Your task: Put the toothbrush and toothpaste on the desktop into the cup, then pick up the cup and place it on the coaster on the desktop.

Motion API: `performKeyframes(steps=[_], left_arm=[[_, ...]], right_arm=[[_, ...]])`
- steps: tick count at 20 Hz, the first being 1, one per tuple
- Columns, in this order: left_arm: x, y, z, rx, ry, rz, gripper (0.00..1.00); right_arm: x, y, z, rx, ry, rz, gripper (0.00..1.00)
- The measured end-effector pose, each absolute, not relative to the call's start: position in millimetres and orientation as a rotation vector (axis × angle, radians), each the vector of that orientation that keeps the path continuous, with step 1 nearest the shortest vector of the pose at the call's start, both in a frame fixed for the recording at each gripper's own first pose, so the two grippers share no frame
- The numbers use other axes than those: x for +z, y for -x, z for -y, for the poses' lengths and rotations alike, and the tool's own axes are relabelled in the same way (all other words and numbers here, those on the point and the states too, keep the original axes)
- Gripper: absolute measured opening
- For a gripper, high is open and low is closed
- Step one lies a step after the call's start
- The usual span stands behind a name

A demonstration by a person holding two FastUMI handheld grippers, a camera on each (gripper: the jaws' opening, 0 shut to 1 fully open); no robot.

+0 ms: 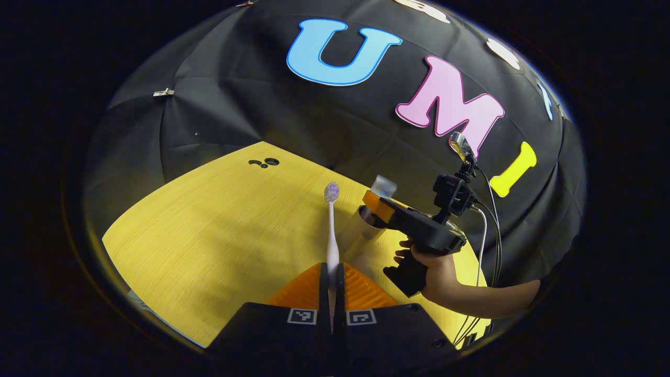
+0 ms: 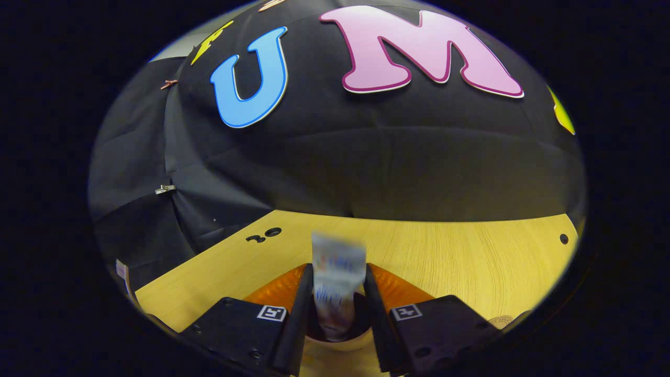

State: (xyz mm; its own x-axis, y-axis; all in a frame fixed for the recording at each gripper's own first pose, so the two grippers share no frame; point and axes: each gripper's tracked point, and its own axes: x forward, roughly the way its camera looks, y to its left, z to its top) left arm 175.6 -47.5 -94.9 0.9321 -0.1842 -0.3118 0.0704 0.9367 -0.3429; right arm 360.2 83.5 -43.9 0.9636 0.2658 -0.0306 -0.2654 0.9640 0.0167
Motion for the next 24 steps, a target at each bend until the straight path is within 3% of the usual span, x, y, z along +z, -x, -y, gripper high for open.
performKeyframes(steps=[3,4,5,12,24], left_arm=[[-90.7,-182.0,55.1,-0.146,0.329,-0.331,0.06],[-86.1,-187.0,58.7,-0.154,0.327,-0.318,0.11],[-82.3,-192.8,62.8,-0.164,0.33,-0.302,0.06],[-38.4,-251.9,94.3,-0.271,0.302,-0.16,0.06],[-3.5,-357.8,132.0,-0.366,0.17,0.056,0.06]], right_arm=[[-38.3,-346.3,-84.5,0.304,-0.039,-0.047,0.77],[-34.2,-336.5,-80.2,0.309,-0.045,-0.047,0.87],[-32.1,-331.7,-79.4,0.316,-0.049,-0.042,0.99],[-19.6,-272.1,-37.8,0.301,-0.085,-0.028,0.98],[-75.8,-233.3,53.4,0.181,-0.046,-0.145,0.98]])
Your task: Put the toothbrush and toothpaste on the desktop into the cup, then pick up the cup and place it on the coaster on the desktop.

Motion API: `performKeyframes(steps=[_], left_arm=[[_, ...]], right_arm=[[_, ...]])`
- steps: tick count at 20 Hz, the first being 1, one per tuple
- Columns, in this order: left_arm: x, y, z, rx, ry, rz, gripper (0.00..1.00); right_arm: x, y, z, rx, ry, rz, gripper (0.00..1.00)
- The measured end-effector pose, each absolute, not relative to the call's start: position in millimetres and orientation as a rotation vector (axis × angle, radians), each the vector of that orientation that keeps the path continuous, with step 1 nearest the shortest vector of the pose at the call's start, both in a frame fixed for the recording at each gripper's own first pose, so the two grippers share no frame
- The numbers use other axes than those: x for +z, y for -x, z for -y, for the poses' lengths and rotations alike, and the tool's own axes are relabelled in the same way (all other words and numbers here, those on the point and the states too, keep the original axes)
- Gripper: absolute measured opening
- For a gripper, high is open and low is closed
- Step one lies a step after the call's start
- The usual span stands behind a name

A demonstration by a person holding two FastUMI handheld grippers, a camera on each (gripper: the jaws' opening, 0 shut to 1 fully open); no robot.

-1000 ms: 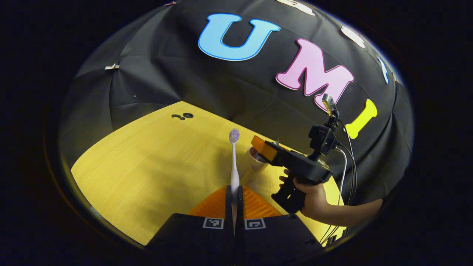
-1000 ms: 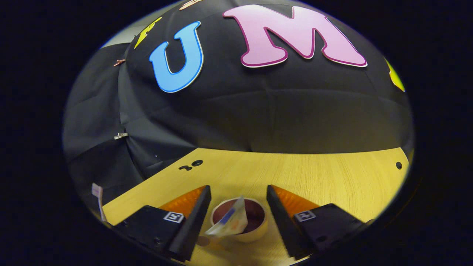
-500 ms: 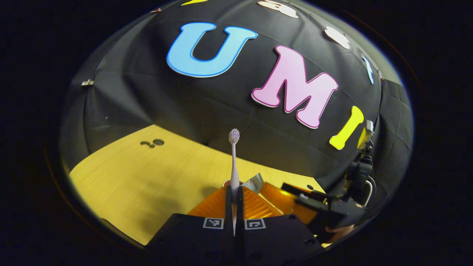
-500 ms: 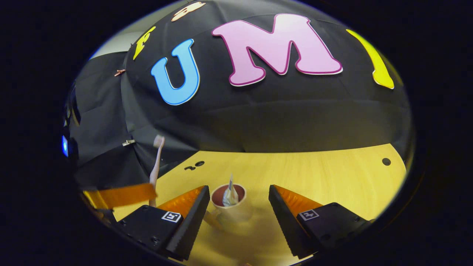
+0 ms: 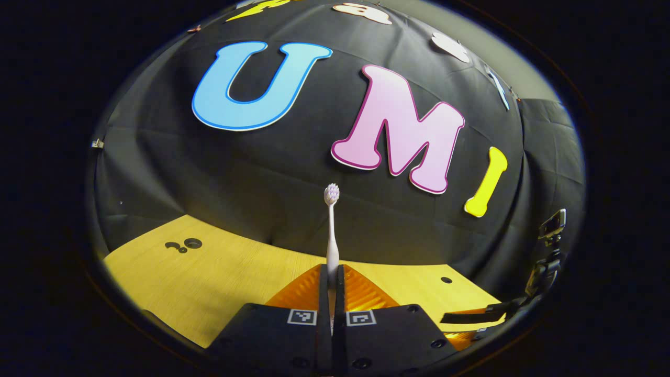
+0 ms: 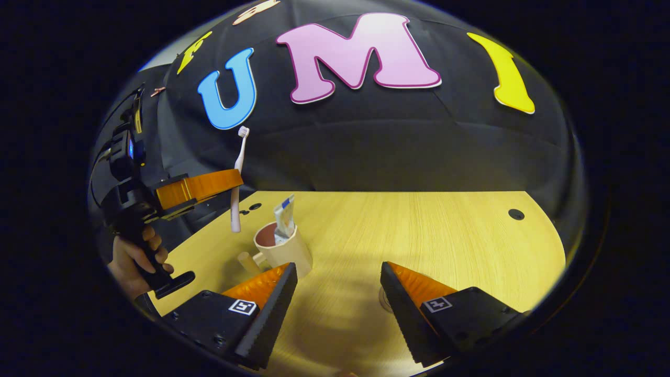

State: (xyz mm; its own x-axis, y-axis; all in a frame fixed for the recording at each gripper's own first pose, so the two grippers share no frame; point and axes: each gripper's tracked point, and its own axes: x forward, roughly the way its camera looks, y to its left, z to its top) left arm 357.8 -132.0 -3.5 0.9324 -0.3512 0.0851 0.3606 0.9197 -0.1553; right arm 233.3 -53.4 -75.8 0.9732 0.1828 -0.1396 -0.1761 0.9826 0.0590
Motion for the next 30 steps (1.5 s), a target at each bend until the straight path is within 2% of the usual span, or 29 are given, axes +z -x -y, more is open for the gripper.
performKeyframes(steps=[7,15,20,24,28,30], left_arm=[[-27.0,-391.3,139.5,-0.367,0.131,0.077,0.06],[-62.2,-392.1,146.5,-0.391,0.006,0.089,0.06],[-78.9,-379.6,144.7,-0.401,-0.001,0.078,0.13],[-74.3,-359.8,131.4,-0.384,0.018,0.065,0.83],[-74.3,-343.1,124.8,-0.392,0.016,-0.02,0.97],[-72.8,-335.9,121.8,-0.39,-0.004,-0.074,0.97]], right_arm=[[-94.0,-232.4,73.0,0.154,-0.059,-0.188,0.98],[-108.4,-231.4,81.8,0.132,-0.064,-0.218,0.98],[-113.6,-231.8,78.0,0.133,-0.061,-0.229,0.98],[-113.9,-229.3,80.2,0.129,-0.058,-0.231,0.99],[-108.9,-225.6,86.9,0.116,-0.066,-0.225,0.98],[-106.1,-222.7,90.9,0.11,-0.067,-0.22,0.98]])
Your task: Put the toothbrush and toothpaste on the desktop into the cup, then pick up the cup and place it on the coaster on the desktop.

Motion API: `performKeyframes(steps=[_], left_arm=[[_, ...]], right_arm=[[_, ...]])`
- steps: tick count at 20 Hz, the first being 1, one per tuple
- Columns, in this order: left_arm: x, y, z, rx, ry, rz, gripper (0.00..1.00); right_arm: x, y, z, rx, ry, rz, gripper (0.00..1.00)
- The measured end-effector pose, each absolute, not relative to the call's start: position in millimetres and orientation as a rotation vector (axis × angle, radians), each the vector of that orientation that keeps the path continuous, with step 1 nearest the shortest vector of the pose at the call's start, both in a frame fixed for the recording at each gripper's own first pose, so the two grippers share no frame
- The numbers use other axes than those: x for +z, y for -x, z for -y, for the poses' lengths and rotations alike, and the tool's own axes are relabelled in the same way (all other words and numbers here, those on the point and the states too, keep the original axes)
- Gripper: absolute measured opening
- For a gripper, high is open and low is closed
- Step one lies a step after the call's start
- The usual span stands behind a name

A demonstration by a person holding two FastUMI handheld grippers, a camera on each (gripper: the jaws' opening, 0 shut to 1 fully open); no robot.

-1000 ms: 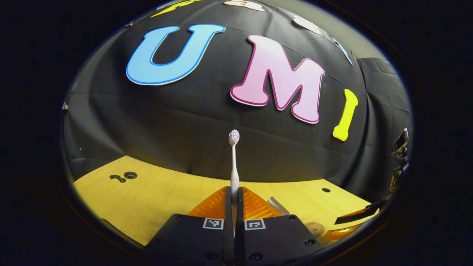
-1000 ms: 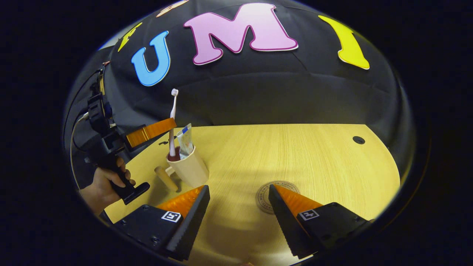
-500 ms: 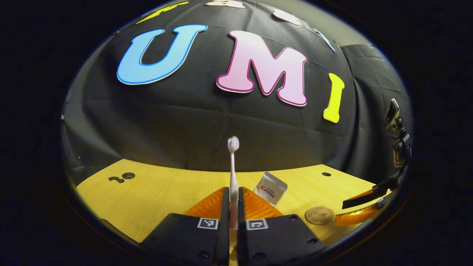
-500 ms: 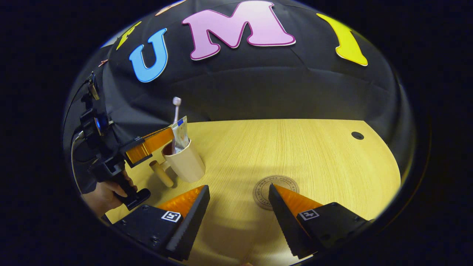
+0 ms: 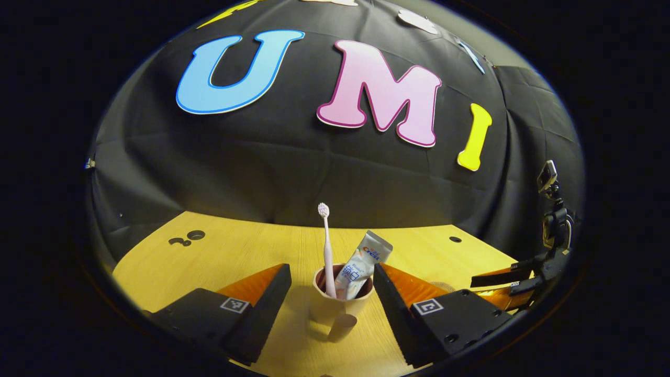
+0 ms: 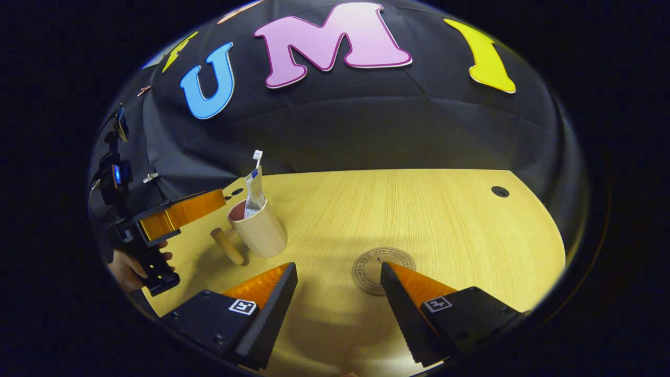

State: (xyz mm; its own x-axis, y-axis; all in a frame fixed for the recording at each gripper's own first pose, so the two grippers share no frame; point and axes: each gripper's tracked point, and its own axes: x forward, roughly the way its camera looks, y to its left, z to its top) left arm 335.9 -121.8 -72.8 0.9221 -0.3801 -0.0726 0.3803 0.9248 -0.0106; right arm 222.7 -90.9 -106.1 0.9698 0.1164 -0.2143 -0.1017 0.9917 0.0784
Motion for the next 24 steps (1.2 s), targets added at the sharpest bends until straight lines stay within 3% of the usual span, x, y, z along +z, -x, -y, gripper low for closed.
performKeyframes(steps=[11,17,24], left_arm=[[-83.8,-327.6,132.2,-0.373,-0.088,-0.436,0.98],[-112.7,-333.5,123.4,-0.306,-0.219,-0.647,0.98],[-148.3,-341.3,131.1,-0.314,-0.257,-0.805,0.98]], right_arm=[[-97.9,-182.7,132.9,0.076,-0.07,-0.223,0.98],[-108.0,-151.2,170.2,-0.007,-0.162,-0.254,0.98],[-124.6,-112.8,210.4,-0.123,-0.217,-0.295,0.98]])
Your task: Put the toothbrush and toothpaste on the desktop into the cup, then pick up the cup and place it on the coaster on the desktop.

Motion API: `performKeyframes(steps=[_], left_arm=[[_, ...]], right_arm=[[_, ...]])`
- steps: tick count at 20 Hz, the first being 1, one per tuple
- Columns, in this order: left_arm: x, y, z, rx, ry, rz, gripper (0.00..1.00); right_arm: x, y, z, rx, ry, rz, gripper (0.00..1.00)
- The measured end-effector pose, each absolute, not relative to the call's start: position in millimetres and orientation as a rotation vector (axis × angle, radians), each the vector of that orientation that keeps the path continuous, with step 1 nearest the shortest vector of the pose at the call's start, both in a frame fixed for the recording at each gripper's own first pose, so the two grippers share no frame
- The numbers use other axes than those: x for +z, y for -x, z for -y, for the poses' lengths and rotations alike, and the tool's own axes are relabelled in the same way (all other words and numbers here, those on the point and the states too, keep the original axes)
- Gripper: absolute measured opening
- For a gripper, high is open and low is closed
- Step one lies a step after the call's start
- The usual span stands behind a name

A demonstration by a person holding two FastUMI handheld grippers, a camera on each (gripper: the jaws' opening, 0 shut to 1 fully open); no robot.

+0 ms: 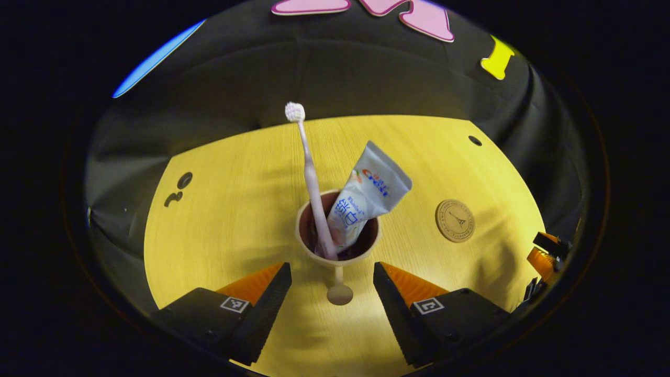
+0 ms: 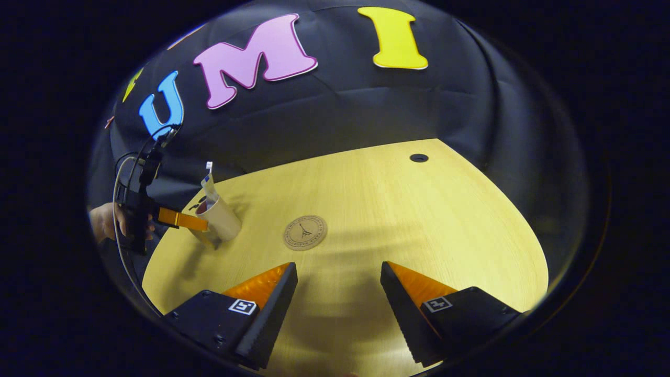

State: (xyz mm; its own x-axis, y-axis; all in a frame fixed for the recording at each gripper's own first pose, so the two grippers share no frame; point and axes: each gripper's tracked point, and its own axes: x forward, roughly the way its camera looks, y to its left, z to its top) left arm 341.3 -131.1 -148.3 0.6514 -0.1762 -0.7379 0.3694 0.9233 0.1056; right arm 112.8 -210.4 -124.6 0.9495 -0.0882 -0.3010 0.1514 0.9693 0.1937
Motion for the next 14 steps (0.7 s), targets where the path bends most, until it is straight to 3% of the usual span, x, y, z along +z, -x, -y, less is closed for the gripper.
performKeyframes(steps=[5,11,13,14], left_arm=[[-171.8,-346.3,140.2,-0.317,-0.245,-0.895,0.96],[-181.7,-354.6,138.4,-0.27,-0.204,-0.934,0.82],[-184.4,-353.4,139.5,-0.267,-0.177,-0.951,0.65],[-186.0,-352.3,139.5,-0.27,-0.173,-0.963,0.63]], right_arm=[[-131.3,-92.1,224.5,-0.155,-0.23,-0.323,0.98],[-139.8,-69.8,217.3,-0.174,-0.26,-0.34,0.98],[-148.2,-64.4,207.6,-0.159,-0.258,-0.367,0.98],[-153.0,-62.0,203.1,-0.15,-0.26,-0.383,0.98]])
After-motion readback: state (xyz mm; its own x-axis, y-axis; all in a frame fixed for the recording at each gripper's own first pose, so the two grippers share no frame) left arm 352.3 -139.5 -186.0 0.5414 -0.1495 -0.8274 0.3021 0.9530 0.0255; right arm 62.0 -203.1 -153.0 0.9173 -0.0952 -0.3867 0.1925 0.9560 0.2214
